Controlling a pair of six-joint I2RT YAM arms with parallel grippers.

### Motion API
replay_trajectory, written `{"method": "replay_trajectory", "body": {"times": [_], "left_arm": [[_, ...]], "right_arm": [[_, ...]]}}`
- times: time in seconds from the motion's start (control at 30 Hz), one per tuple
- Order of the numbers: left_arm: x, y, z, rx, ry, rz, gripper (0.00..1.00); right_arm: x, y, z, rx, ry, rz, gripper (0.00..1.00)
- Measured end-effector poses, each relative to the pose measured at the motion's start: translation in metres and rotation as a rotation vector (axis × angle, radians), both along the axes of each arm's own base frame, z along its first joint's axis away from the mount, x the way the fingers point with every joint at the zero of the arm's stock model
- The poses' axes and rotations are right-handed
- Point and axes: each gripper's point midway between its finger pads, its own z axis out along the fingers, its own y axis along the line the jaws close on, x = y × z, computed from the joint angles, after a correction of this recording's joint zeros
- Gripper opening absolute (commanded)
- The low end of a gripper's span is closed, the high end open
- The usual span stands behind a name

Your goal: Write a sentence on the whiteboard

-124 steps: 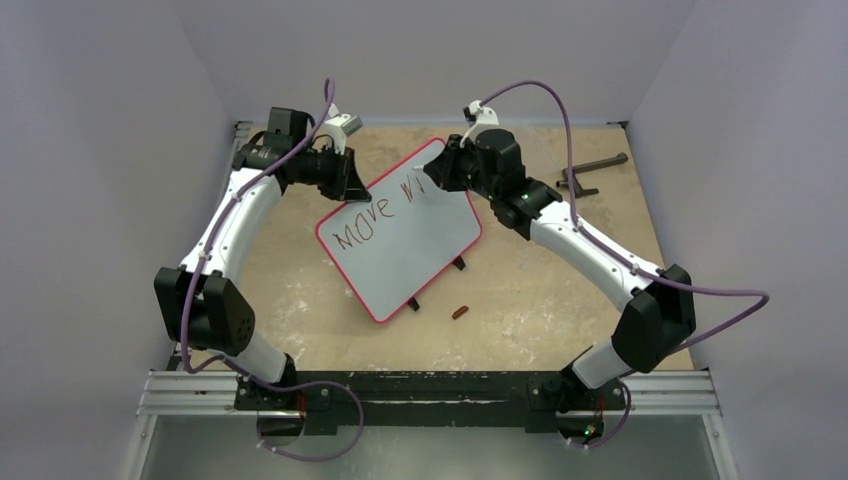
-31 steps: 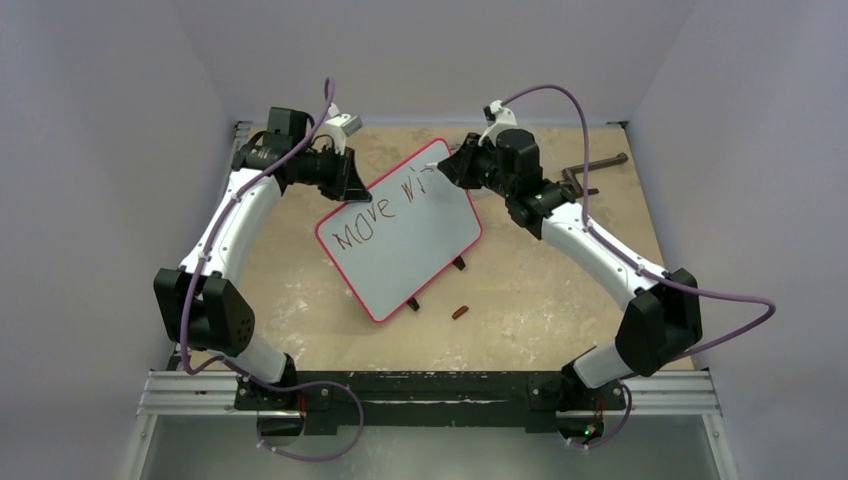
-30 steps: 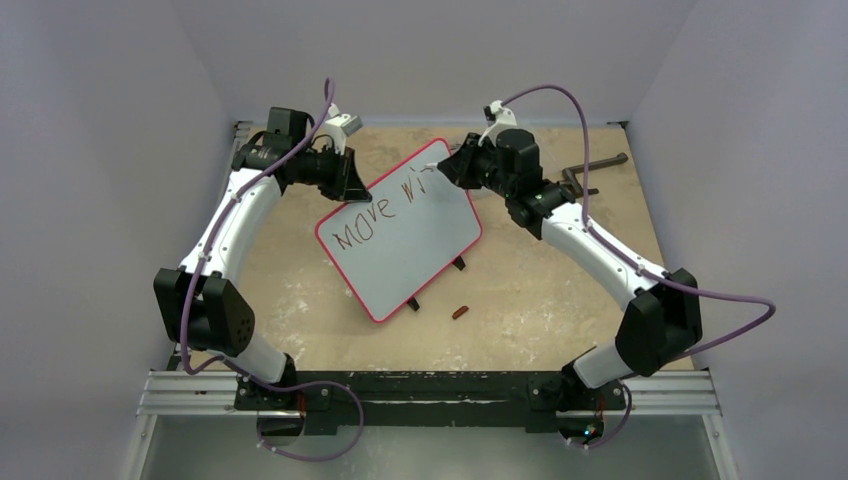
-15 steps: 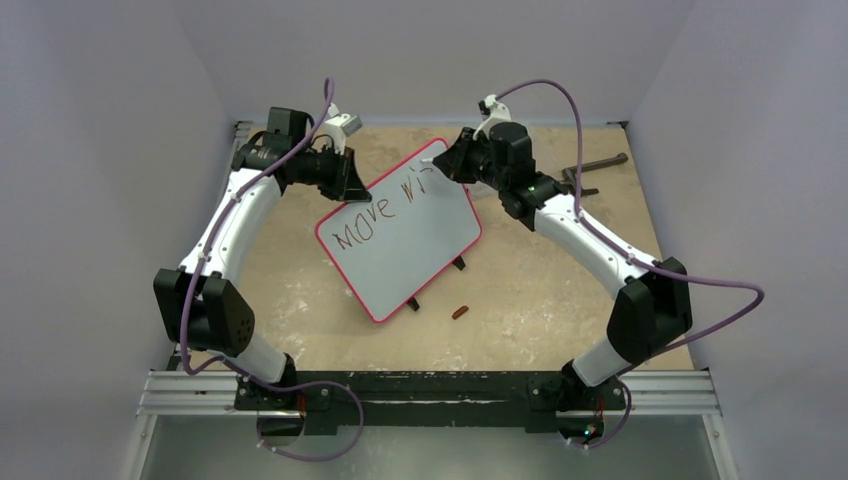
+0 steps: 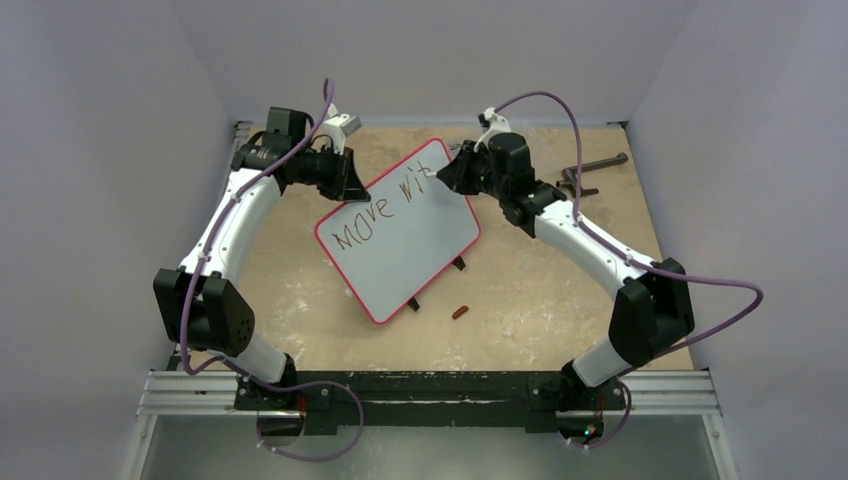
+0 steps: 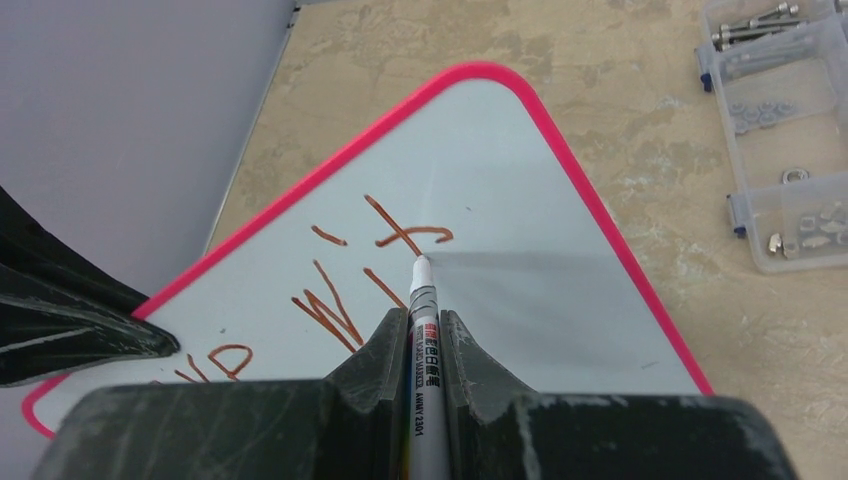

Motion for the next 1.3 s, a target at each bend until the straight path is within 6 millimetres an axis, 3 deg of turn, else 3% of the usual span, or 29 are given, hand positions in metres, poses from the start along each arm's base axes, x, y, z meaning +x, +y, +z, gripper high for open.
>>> {"method": "replay_trajectory", "body": {"times": [0.23, 0.6, 1.1, 1.3], "left_arm": [[0.000, 0.000, 0.000, 0.001, 0.003, 0.004, 0.00], [-0.001, 0.000, 0.002, 0.000, -0.005, 0.003, 0.00], [-0.002, 0.000, 0.005, -0.004, -0.012, -0.003, 0.00], [-0.002, 0.000, 0.005, -0.005, -0.013, -0.003, 0.00]], "right_arm": [[-0.014, -0.009, -0.024, -0.029, 0.045, -0.004, 0.00], [-0.012, -0.020, -0.028, -0.088, 0.051, -0.042, 0.00], [0.002, -0.023, 0.008, -0.101, -0.020, -0.079, 0.00], [-0.004, -0.026, 0.039, -0.058, -0.081, -0.083, 0.00]]}}
